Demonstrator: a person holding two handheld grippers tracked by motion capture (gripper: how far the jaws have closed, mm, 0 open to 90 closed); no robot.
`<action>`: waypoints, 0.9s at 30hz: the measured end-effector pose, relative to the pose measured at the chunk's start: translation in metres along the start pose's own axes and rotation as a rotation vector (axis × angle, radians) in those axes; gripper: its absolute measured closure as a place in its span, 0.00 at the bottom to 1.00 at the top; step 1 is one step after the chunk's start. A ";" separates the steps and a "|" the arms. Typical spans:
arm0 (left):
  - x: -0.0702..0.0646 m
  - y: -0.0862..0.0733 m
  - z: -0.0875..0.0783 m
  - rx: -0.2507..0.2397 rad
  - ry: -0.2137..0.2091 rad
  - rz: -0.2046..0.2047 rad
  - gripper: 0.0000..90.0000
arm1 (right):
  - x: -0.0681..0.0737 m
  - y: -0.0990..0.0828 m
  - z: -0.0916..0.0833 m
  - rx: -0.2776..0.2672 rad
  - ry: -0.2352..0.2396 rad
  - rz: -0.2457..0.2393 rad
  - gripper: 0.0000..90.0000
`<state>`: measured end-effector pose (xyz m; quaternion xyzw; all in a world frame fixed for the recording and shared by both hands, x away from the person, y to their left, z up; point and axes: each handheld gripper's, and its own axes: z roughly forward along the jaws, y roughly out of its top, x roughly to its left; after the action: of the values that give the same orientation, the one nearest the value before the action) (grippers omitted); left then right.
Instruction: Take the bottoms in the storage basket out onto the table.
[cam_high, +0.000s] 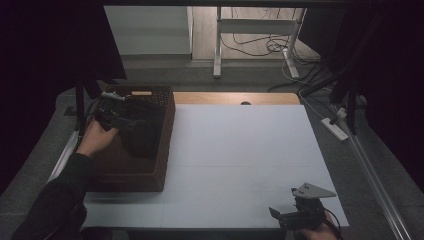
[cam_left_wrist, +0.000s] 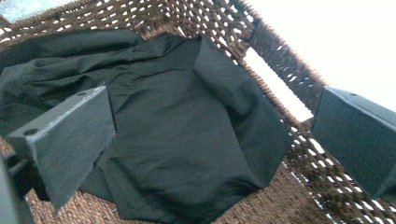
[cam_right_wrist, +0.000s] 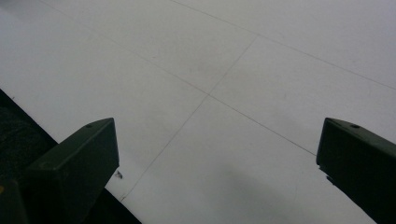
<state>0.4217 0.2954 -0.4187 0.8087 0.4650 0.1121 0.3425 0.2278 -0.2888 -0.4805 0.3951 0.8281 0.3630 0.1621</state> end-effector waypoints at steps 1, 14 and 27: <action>0.002 0.002 0.003 0.004 -0.004 0.002 0.00 | 0.000 0.000 0.000 -0.002 0.001 0.001 0.00; 0.013 0.014 0.036 0.034 0.043 -0.051 0.00 | 0.000 0.000 0.000 0.000 0.000 0.001 0.00; 0.025 0.008 0.077 0.124 0.039 -0.014 0.00 | 0.000 0.000 0.000 -0.002 0.004 0.003 0.00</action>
<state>0.4793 0.2789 -0.4742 0.8226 0.4835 0.0964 0.2834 0.2279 -0.2891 -0.4808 0.3954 0.8275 0.3649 0.1606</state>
